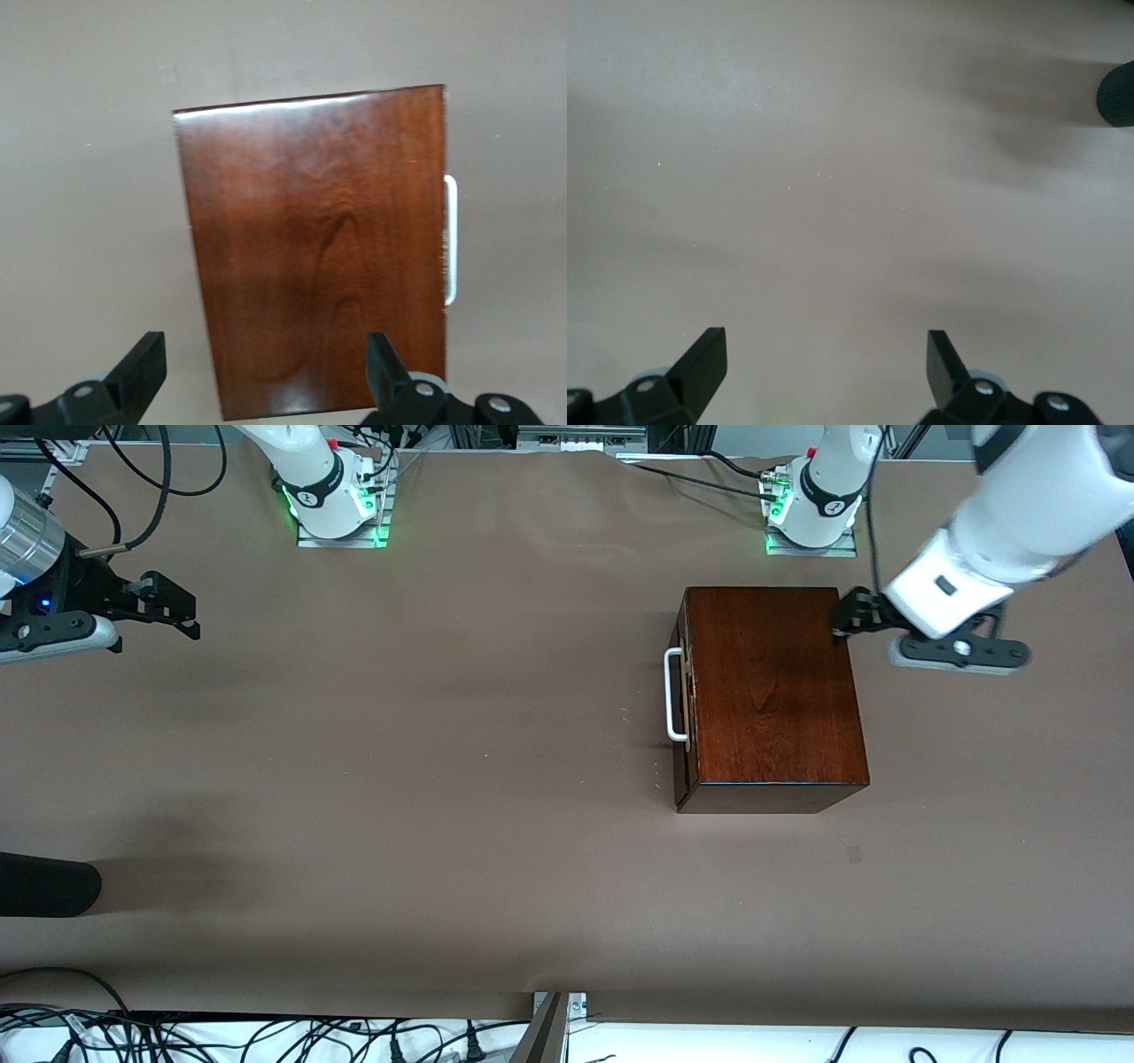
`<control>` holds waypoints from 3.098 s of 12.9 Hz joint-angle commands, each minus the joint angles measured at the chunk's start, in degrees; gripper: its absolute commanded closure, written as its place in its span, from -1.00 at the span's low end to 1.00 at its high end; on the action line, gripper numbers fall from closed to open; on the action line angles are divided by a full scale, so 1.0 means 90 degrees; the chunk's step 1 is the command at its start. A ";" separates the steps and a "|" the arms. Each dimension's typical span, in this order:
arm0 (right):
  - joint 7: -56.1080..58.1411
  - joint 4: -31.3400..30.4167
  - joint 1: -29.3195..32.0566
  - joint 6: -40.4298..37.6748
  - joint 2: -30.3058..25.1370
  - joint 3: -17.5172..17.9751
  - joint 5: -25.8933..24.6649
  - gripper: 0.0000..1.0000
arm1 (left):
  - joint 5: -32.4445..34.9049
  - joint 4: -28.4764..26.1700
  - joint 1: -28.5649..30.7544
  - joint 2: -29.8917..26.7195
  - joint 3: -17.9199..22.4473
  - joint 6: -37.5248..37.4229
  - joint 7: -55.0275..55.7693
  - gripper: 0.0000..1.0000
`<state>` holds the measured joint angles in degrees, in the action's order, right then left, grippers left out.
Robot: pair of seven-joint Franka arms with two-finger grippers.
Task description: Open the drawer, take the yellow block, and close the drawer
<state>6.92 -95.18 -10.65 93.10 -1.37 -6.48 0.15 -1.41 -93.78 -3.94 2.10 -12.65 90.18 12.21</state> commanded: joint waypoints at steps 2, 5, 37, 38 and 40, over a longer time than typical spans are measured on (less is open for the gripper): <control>0.0021 0.0088 0.0012 -0.0100 0.0006 -0.0012 0.0101 -1.00 | -0.0097 0.1150 -0.0381 0.1219 -0.0577 -0.0020 0.1285 -1.00; 0.0022 0.0088 0.0012 -0.0100 0.0006 -0.0003 0.0101 -1.00 | -0.0059 0.1678 -0.1084 0.2079 -0.0568 0.0232 0.2020 -1.00; 0.0031 0.0088 0.0012 -0.0100 0.0006 -0.0013 0.0101 -1.00 | 0.2589 0.0712 -0.2971 0.3819 -0.0567 0.1775 0.4717 -1.00; 0.0031 0.0088 0.0012 -0.0100 0.0006 -0.0013 0.0101 -1.00 | 0.2559 0.0713 -0.2971 0.3829 -0.0577 0.1999 0.4765 -1.00; 0.0031 0.0088 0.0012 -0.0100 0.0006 -0.0013 0.0101 -1.00 | 0.2539 0.0722 -0.3009 0.3907 -0.0577 0.2458 0.4805 -1.00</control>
<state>6.95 -95.18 -10.64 93.07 -1.35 -6.52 0.15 20.66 -88.22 -30.17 35.97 -17.47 107.99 54.07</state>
